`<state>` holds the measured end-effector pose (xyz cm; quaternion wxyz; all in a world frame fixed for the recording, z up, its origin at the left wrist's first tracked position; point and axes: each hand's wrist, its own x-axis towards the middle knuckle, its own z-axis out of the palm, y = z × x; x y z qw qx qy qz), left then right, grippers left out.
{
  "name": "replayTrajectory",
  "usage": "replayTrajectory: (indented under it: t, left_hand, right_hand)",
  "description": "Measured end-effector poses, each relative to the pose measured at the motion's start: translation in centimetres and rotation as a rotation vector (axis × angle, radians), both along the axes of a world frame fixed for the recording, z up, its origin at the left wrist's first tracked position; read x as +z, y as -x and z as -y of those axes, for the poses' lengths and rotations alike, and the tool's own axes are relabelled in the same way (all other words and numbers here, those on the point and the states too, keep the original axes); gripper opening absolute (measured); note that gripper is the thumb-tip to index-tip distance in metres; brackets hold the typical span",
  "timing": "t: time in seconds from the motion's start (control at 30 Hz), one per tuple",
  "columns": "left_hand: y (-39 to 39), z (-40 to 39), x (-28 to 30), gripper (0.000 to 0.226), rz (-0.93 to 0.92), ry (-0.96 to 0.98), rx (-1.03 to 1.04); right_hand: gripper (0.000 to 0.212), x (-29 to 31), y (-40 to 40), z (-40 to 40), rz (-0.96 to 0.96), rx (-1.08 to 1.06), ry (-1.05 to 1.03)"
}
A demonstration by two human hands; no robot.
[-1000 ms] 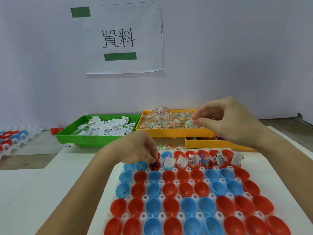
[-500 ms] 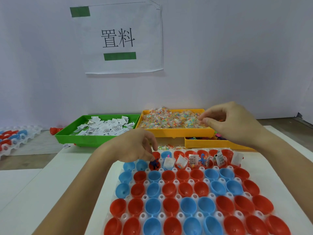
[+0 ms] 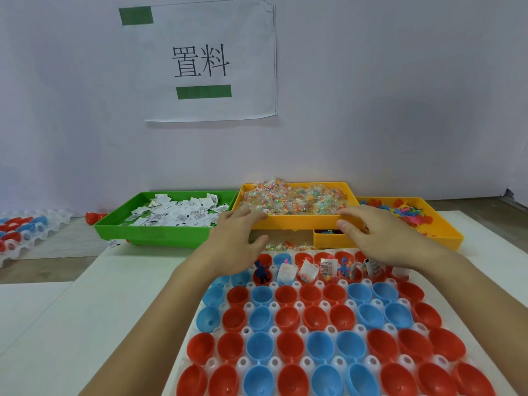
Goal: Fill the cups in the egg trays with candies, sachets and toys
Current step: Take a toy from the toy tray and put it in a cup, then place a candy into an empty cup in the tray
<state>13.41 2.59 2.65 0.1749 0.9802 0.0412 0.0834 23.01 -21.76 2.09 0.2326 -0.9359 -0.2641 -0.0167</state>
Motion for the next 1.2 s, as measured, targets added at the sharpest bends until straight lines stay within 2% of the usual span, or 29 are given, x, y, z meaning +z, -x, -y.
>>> replayTrajectory:
  t: [0.3,0.47,0.77,1.0,1.2]
  left_hand:
    - [-0.3,-0.2,-0.9,0.060,0.026,-0.029,0.054]
    - [-0.3,-0.2,-0.8,0.059,0.035,-0.016,0.055]
    - [-0.2,-0.1,-0.6,0.060,0.020,-0.012,0.057]
    - [-0.3,0.0,-0.7,0.061,0.029,-0.012,0.050]
    - [-0.2,0.0,-0.6,0.061,0.022,-0.014,0.050]
  right_hand:
    - [0.053,0.2,0.3,-0.5,-0.007,-0.033,0.014]
    - [0.045,0.4,0.4,-0.7,-0.009,-0.009,-0.005]
    - [0.047,0.5,0.1,-0.2,-0.040,0.010,-0.110]
    - [0.061,0.8,-0.1,-0.3,-0.174,-0.057,-0.105]
    - [0.051,0.4,-0.6,-0.2,-0.192,-0.027,-0.187]
